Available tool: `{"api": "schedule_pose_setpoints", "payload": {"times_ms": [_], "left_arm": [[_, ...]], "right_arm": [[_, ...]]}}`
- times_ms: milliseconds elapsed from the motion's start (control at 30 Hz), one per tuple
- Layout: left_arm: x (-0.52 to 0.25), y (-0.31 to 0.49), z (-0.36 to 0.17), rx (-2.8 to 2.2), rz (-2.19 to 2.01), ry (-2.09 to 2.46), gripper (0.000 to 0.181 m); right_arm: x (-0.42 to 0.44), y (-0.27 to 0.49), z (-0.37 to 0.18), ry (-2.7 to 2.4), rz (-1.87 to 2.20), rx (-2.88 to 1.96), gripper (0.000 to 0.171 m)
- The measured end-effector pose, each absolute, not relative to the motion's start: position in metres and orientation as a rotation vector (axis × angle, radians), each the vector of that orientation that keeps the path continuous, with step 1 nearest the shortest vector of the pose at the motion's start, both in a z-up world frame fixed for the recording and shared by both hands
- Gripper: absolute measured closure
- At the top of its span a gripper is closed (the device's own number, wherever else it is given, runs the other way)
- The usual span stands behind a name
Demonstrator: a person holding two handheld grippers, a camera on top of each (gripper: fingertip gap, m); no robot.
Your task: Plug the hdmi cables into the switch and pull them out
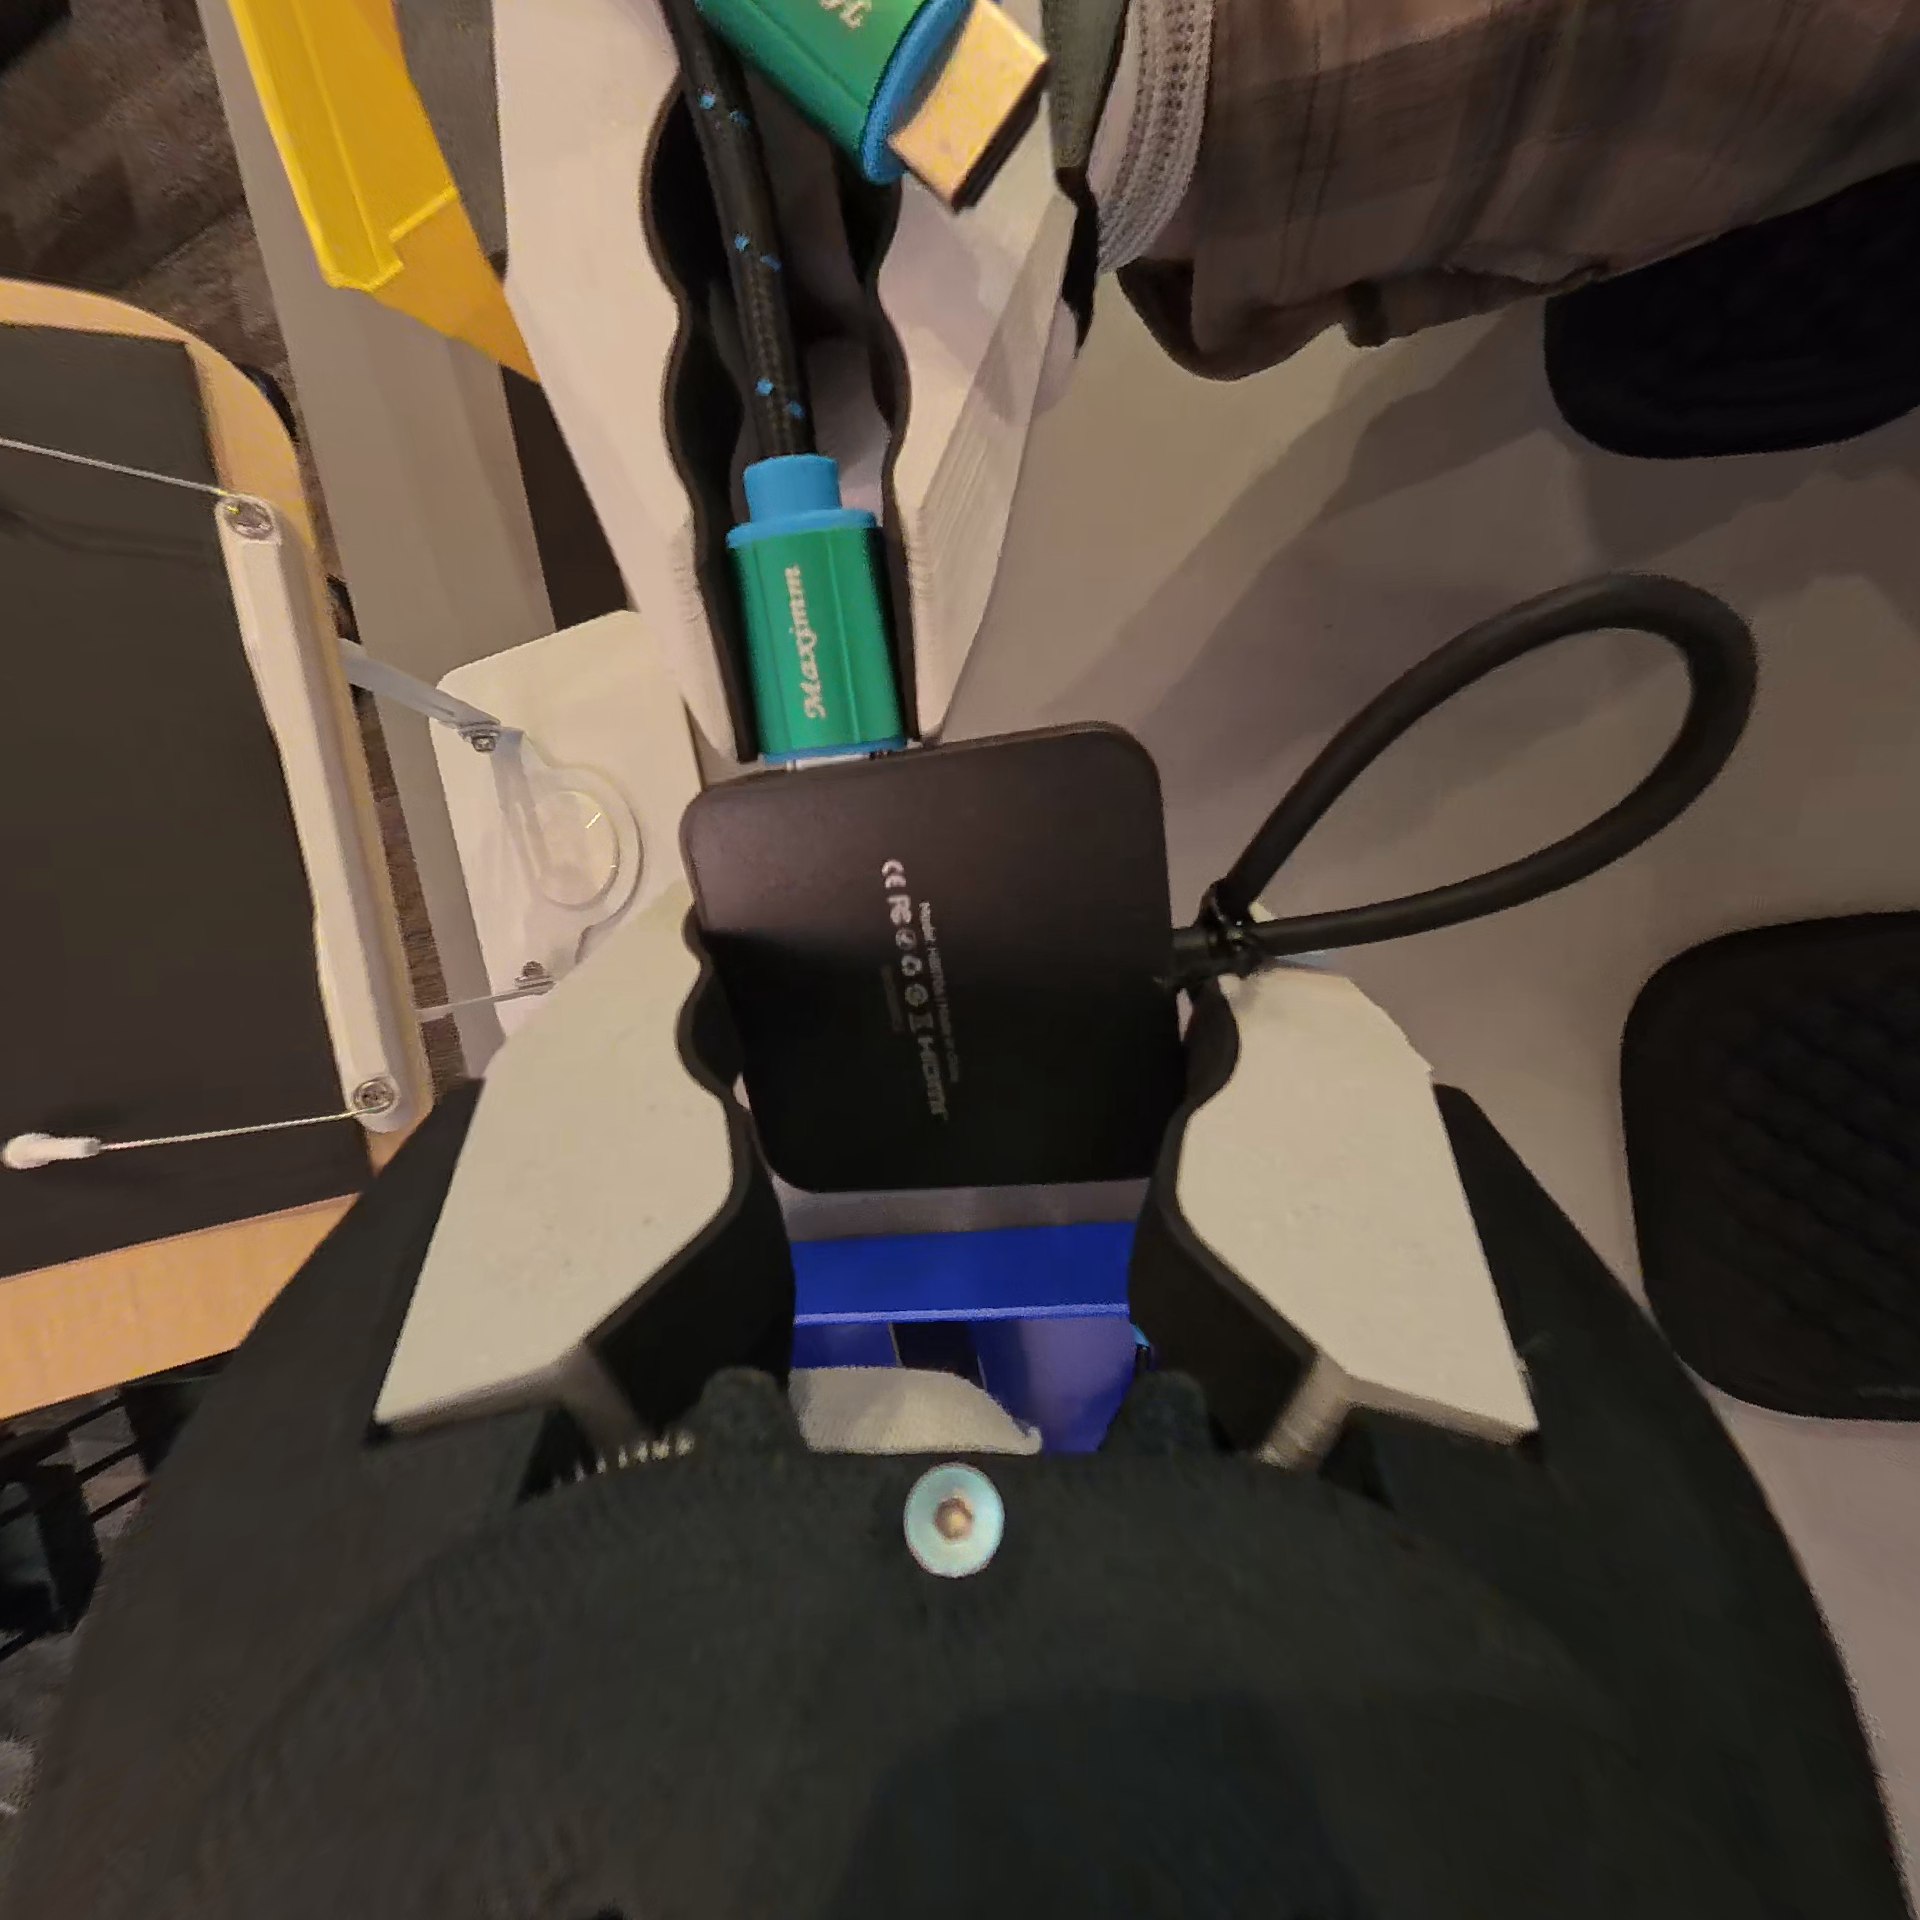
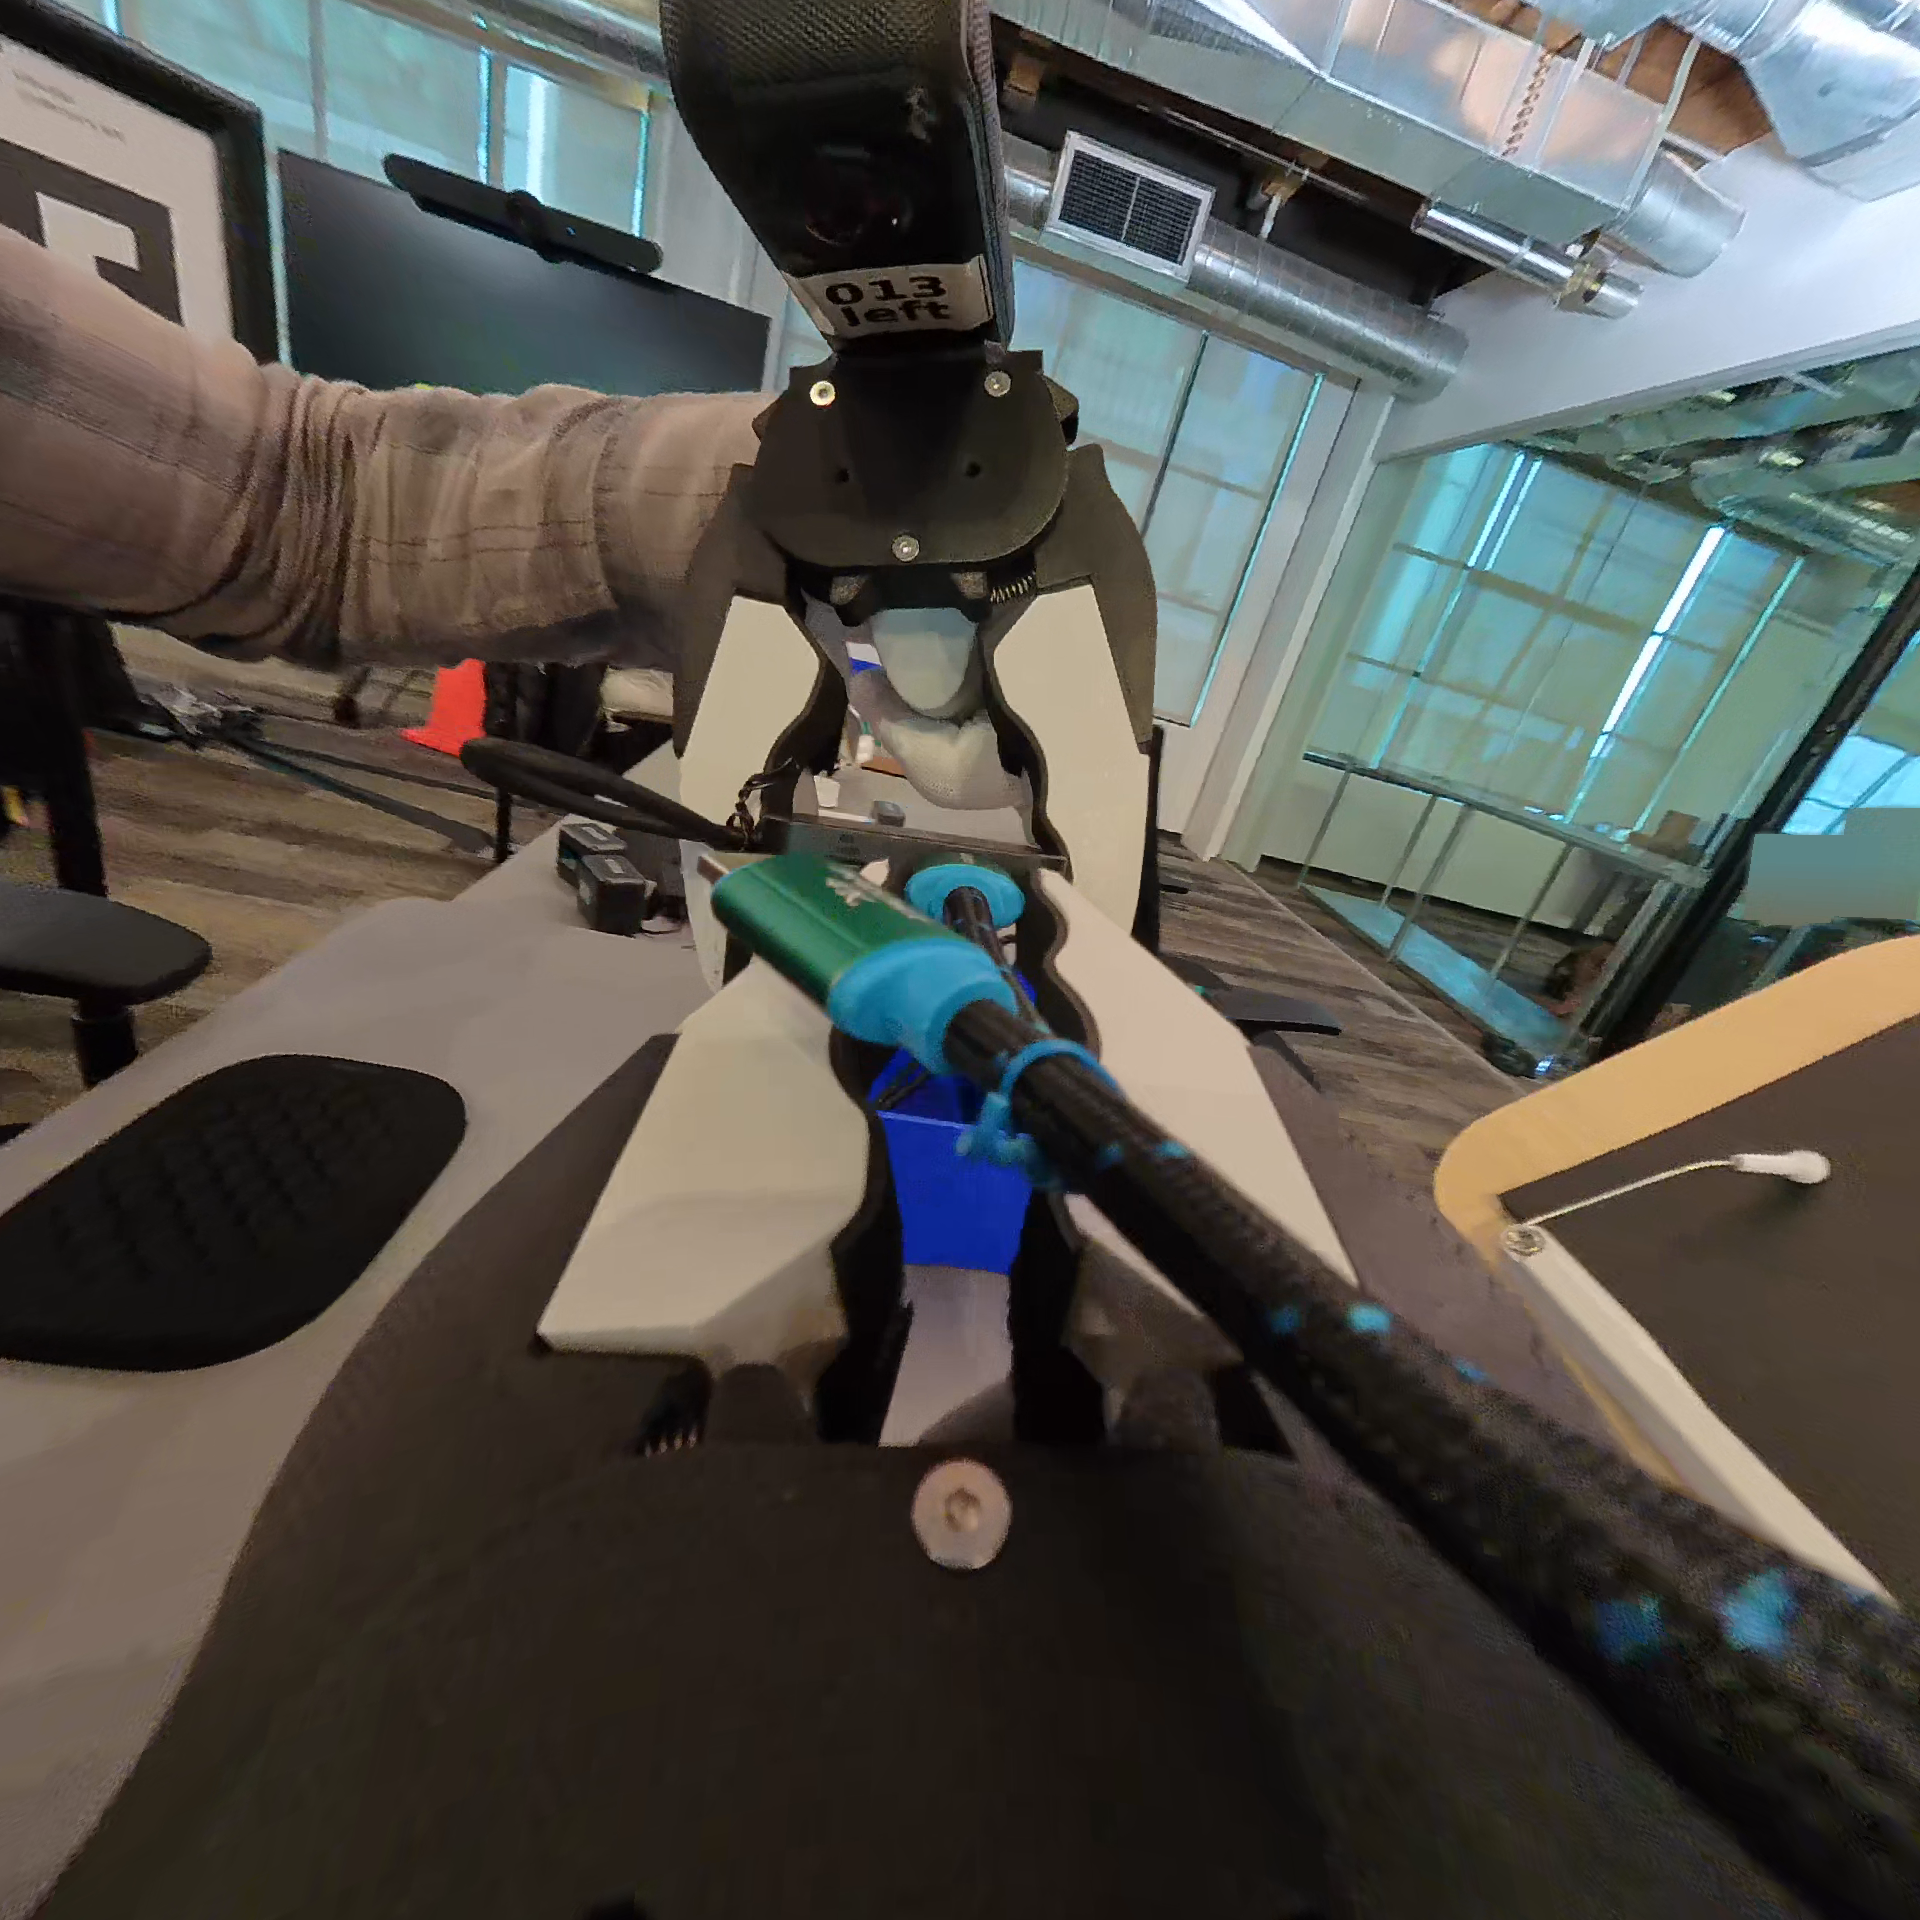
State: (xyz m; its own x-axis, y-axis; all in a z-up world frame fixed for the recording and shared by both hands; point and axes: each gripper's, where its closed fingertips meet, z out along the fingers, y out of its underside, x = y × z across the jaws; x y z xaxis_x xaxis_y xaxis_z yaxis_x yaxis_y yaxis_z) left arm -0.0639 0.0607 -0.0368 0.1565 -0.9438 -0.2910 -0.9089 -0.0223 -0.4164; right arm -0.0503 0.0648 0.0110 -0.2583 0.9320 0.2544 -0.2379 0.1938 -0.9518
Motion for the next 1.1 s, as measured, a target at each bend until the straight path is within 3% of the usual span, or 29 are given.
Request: {"api": "schedule_pose_setpoints", "payload": {"times_ms": [33,400,667,900,1100], "left_arm": [[-0.062,0.061,-0.033,-1.923,-0.091,1.742,0.098],[-0.048,0.054,-0.02,-1.845,-0.075,1.74,0.1],[-0.052,0.06,-0.019,-1.863,-0.12,1.645,0.1],[-0.082,0.062,-0.039,-1.889,0.155,1.765,0.1],[-0.083,0.06,-0.026,-1.856,0.101,1.631,0.1]], "right_arm": [[-0.048,0.065,0.014,-1.35,1.306,-0.727,0.154],[-0.031,0.056,0.026,-1.323,1.454,-0.658,0.159],[-0.037,0.064,0.03,-1.316,1.199,-0.698,0.152],[-0.006,0.069,0.038,-1.208,1.621,-0.623,0.152],[0.007,0.102,0.025,-1.221,1.399,-0.819,0.153]]}}
